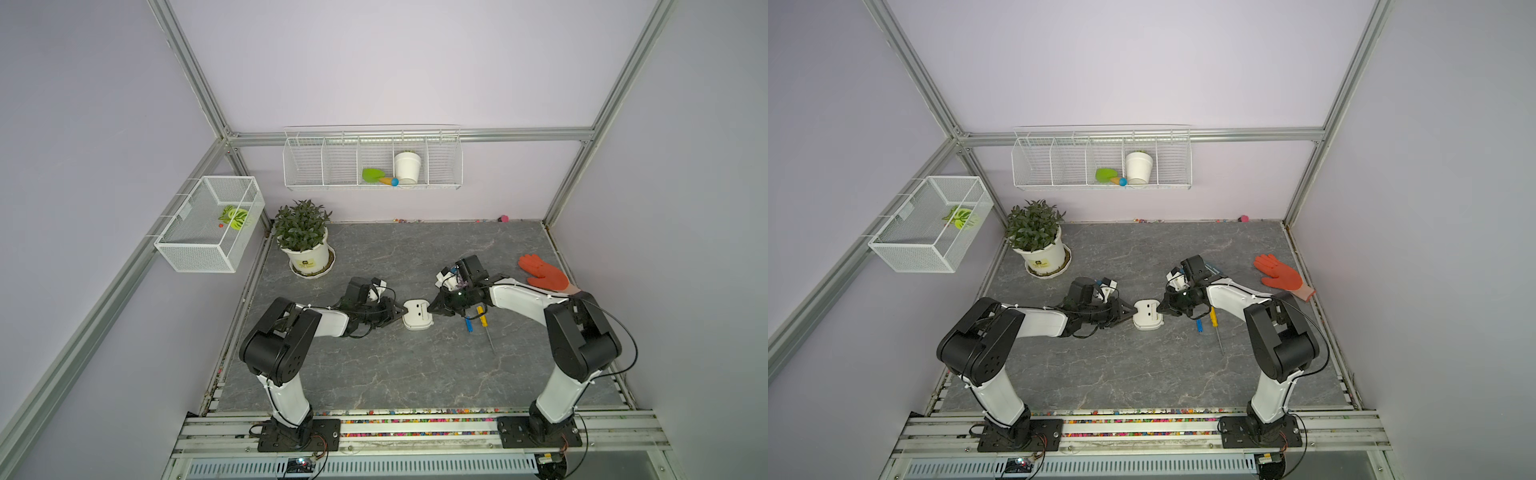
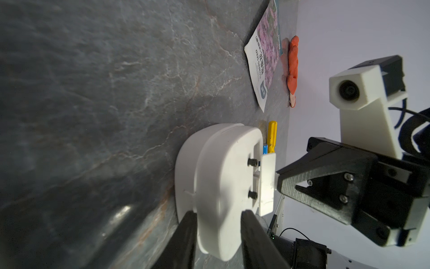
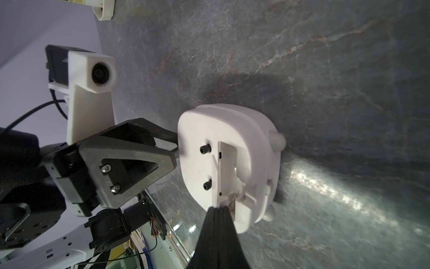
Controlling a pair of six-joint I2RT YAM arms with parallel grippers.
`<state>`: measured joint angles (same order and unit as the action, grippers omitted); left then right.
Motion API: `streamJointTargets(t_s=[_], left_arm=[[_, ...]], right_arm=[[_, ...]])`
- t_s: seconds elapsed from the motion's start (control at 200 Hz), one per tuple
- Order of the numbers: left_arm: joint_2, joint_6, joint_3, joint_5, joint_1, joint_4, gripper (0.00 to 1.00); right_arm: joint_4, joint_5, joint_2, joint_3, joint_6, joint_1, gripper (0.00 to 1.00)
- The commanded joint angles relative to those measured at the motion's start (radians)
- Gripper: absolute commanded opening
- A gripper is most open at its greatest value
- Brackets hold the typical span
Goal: Remove the battery from the alarm
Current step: Install the cover on the alarm.
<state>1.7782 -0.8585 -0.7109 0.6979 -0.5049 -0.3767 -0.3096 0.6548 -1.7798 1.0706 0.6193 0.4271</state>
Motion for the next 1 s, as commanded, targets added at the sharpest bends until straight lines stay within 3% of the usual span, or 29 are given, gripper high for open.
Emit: streamJointTargets(t_s=[0.0,0.19,0.48,0.995], left_arm=[[0.014,0.001,-0.019,0.011,-0.006,-0.017,0.36],[0.012,0.006,-0.018,-0.001,-0.006,-0.005,0.36],[0.020,0.010,-0.024,0.003,-0.010,0.003,0.44],[0.032,0.022,-0.033,-0.012,-0.020,0.030,0.44]], right_arm=[[-0.025,-0.001,-0.021,0.026,-0.028,0.008,0.00],[-0.052,-0.014,-0.025,0.043,-0.051,0.008,0.00],[-0.112,-0.043,-0.030,0.079,-0.094,0.007,0.00],[-0.125,-0.056,-0.053,0.093,-0.105,0.004,0.00]])
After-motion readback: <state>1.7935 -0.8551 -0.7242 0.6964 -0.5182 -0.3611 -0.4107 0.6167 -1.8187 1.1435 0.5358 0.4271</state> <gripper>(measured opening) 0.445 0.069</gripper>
